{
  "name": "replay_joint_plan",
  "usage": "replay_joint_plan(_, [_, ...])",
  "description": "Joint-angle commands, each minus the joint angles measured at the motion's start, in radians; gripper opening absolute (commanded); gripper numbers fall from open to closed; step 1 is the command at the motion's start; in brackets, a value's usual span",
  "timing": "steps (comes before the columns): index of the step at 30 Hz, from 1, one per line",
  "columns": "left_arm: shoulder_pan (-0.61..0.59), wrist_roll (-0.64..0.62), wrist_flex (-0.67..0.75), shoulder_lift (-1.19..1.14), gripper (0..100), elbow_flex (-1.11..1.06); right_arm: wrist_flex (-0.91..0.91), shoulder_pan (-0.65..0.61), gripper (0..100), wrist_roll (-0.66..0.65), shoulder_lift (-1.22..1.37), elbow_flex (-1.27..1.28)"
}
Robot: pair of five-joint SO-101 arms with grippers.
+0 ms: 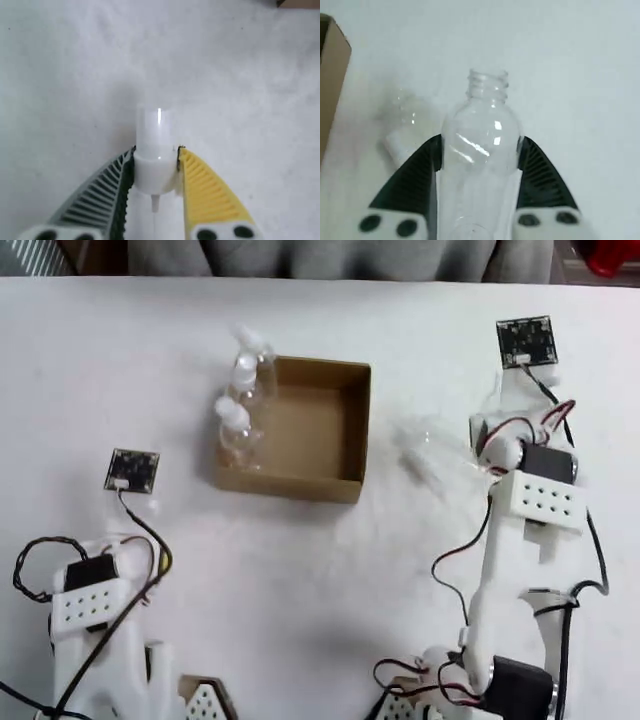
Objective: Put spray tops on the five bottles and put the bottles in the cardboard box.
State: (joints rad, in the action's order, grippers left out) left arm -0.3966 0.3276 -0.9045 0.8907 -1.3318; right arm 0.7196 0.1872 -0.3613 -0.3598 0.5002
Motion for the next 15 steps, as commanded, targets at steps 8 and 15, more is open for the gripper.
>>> replay_joint_plan(8, [-0.012, -0.008, 0.017, 0.027, 2, 0.005, -0.277, -0.185, 1.5, 0.322, -0.211, 0.152])
replay_joint_plan(15, [-0.012, -0.008, 0.017, 0.027, 2, 0.005, -0.282, -0.309, 1.5, 0.333, -0.464, 0.319])
